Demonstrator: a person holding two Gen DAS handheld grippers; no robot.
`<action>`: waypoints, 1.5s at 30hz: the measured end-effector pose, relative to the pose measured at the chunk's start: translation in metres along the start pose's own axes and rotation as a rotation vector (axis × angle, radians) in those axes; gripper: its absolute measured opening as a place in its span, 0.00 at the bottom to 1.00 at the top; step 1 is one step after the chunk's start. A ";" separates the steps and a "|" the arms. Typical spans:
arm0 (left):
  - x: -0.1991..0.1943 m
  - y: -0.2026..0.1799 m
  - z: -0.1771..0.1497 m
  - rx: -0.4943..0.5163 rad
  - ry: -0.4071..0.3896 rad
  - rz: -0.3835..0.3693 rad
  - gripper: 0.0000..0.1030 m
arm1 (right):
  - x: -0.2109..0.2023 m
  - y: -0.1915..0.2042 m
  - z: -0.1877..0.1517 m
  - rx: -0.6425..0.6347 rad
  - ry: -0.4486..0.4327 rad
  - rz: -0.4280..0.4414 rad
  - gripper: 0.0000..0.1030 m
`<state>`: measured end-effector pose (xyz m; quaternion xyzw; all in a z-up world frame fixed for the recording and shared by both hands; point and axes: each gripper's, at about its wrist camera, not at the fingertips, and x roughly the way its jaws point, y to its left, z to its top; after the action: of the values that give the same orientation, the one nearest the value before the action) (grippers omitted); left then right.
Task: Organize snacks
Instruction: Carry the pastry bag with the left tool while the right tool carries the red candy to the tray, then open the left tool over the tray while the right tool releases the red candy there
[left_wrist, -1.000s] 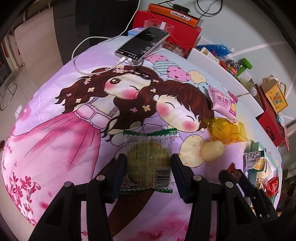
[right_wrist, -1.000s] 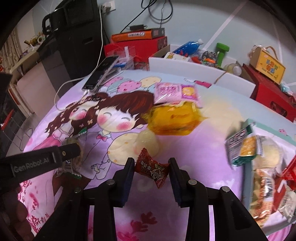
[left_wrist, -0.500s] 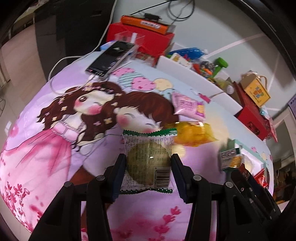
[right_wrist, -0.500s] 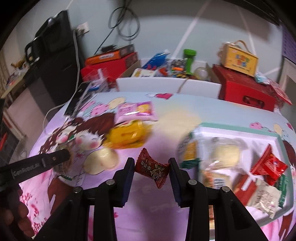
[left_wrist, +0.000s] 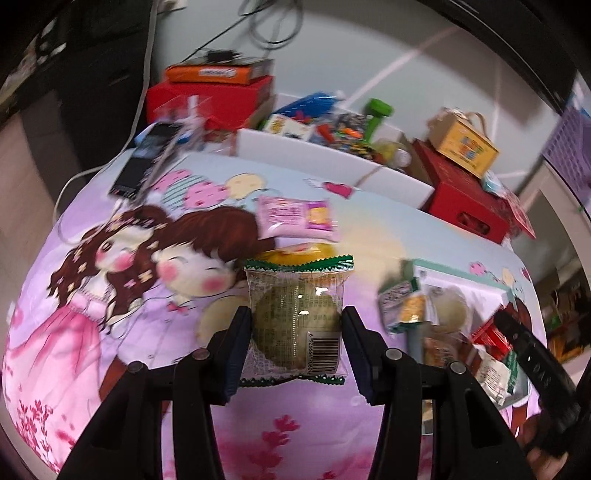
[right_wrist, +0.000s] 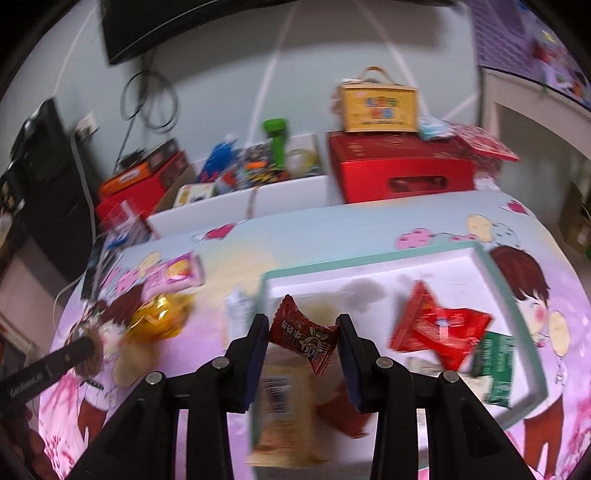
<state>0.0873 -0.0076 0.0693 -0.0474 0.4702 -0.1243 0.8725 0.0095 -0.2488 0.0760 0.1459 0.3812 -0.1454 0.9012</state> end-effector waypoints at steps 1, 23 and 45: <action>0.000 -0.009 0.000 0.020 -0.002 -0.010 0.50 | -0.002 -0.008 0.002 0.017 -0.004 -0.007 0.39; 0.018 -0.177 -0.036 0.411 0.043 -0.125 0.50 | -0.017 -0.135 0.004 0.284 0.020 -0.122 0.39; 0.067 -0.216 -0.050 0.450 0.117 -0.081 0.50 | 0.034 -0.158 -0.010 0.280 0.150 -0.123 0.40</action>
<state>0.0431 -0.2316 0.0306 0.1369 0.4782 -0.2634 0.8265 -0.0333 -0.3943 0.0209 0.2567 0.4319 -0.2408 0.8304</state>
